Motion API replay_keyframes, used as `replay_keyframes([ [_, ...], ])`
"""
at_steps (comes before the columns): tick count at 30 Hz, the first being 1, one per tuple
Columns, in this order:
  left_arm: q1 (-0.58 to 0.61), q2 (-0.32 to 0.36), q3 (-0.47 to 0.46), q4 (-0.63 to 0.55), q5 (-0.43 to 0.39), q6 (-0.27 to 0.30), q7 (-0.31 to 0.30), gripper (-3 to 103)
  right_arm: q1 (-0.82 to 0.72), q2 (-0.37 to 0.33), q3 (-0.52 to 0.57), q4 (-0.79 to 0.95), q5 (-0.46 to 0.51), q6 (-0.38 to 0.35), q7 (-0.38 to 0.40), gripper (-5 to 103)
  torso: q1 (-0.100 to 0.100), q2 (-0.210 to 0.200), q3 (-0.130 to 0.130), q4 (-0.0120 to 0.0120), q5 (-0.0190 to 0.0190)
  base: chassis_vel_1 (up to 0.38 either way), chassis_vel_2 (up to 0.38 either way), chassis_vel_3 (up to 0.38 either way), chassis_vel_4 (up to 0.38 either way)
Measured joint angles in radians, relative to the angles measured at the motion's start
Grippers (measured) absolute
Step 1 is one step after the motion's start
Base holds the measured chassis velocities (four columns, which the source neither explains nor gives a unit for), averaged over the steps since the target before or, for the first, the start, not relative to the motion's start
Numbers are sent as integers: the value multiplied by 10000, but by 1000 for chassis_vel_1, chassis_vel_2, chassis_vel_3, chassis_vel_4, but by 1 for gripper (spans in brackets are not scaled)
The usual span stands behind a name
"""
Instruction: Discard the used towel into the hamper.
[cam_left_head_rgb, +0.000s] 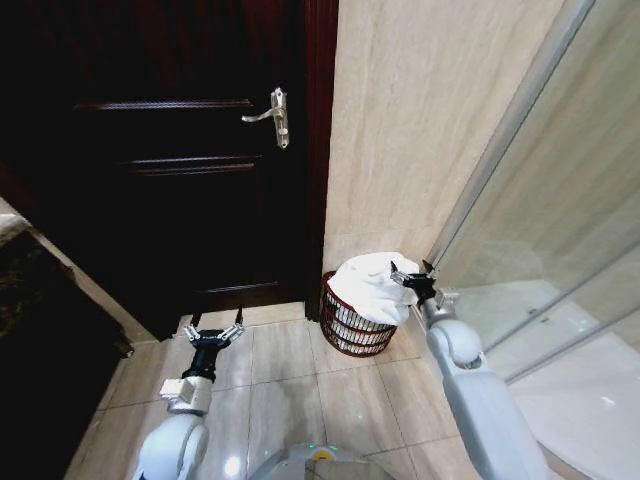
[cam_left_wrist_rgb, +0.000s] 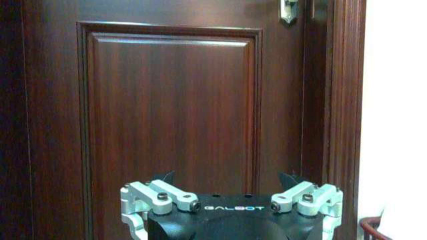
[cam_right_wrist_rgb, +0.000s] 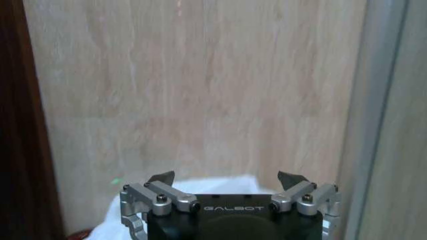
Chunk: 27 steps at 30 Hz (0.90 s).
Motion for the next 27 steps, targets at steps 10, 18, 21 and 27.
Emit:
replay_keyframes([
  [10,10,-99,42,-129,119,-50,-29,100,1140,-611,-468,-1663,1471,-948,-773,100,0,0,0,2,0,0,0,0,0],
  [18,75,-280,-58,-236,145,-216,-28,100,2277,-1539,-1324,-2704,2105,-2050,-1920,100,0,0,0,1,-4,0,0,0,0],
  [21,128,-484,-185,-218,147,-407,-17,100,2612,-1839,-1794,-2927,2049,-2319,-2364,100,0,0,0,0,-3,0,0,0,0],
  [27,201,-663,-465,-186,76,-621,29,100,3024,-2172,-2554,-2976,2407,-3077,-2512,100,0,0,-1,1,-3,0,0,0,0],
])
